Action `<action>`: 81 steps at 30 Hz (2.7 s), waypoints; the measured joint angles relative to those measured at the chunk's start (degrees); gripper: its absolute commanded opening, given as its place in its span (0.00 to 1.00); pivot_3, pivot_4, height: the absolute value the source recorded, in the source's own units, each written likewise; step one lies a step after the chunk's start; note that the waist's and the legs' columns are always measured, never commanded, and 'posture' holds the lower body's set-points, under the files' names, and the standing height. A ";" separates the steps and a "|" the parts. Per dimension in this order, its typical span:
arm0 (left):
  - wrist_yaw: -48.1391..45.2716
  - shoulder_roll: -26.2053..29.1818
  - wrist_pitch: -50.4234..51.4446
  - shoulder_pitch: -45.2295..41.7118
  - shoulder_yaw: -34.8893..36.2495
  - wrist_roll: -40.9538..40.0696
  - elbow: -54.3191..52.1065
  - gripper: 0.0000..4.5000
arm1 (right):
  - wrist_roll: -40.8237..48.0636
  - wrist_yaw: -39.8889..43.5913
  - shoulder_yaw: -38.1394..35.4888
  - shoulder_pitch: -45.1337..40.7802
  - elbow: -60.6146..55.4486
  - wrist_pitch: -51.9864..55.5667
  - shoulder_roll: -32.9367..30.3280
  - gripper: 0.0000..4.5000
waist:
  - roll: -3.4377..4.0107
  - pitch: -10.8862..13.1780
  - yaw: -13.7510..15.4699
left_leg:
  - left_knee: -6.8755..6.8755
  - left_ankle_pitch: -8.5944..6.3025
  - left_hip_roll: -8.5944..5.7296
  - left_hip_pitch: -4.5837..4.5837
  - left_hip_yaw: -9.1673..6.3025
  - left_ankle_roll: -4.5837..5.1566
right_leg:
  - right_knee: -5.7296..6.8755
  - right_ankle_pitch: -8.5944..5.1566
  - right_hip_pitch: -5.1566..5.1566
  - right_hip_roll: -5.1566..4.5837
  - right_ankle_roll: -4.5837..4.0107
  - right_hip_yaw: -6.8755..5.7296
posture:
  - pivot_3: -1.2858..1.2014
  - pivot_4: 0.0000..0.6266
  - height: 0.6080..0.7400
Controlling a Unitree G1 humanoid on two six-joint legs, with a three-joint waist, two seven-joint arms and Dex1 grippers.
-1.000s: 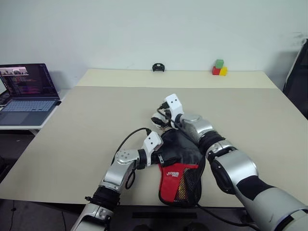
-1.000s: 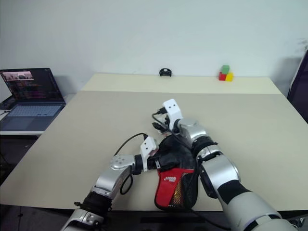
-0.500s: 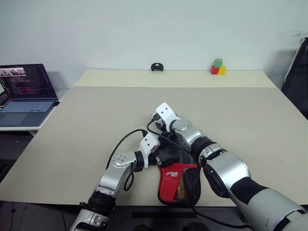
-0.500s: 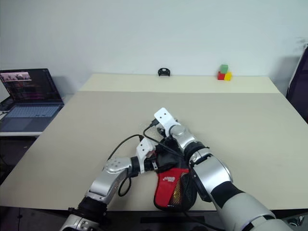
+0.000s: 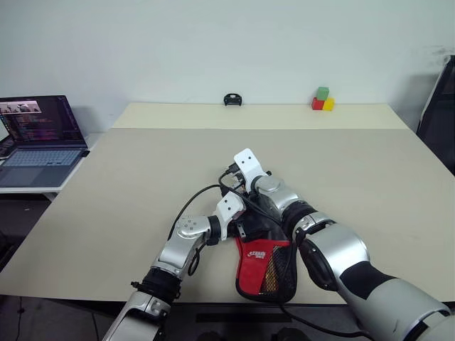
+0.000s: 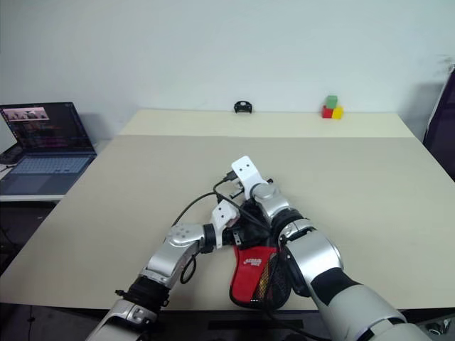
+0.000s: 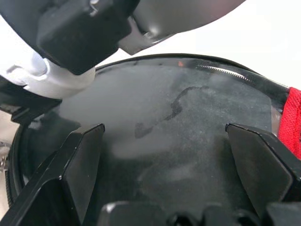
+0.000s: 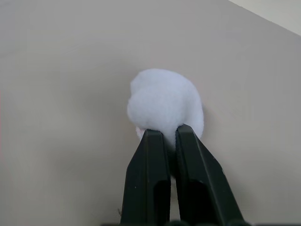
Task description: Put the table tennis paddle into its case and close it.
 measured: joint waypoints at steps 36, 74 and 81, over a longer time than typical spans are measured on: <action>-6.25 0.80 -1.48 -2.28 -1.46 -0.21 4.79 1.00 | 10.27 3.77 -10.53 5.30 -7.77 13.63 -20.47 0.00 | 0.01 -0.04 0.02 | 0.20 -0.06 -0.01 0.09 0.03 0.35 | 0.24 0.00 0.16 -0.01 0.00 0.01 | 0.52 0.24 1.00; -4.93 0.23 4.30 -1.26 0.58 -3.11 -0.08 1.00 | 26.97 27.76 -9.16 35.68 -72.84 48.26 -34.76 0.46 | -0.04 -0.02 0.05 | -0.02 -0.12 0.01 0.02 -0.19 0.46 | -0.55 0.03 0.42 0.01 0.08 -0.22 | 0.52 0.24 1.00; -8.38 5.77 11.43 -1.66 6.04 -9.41 -5.53 1.00 | 25.19 30.16 -5.53 39.87 -70.50 44.12 -37.13 0.46 | -0.06 0.10 -0.44 | -0.49 -0.10 0.07 -0.12 0.03 0.43 | -0.64 0.02 -0.02 0.09 0.06 0.02 | 0.52 0.24 1.00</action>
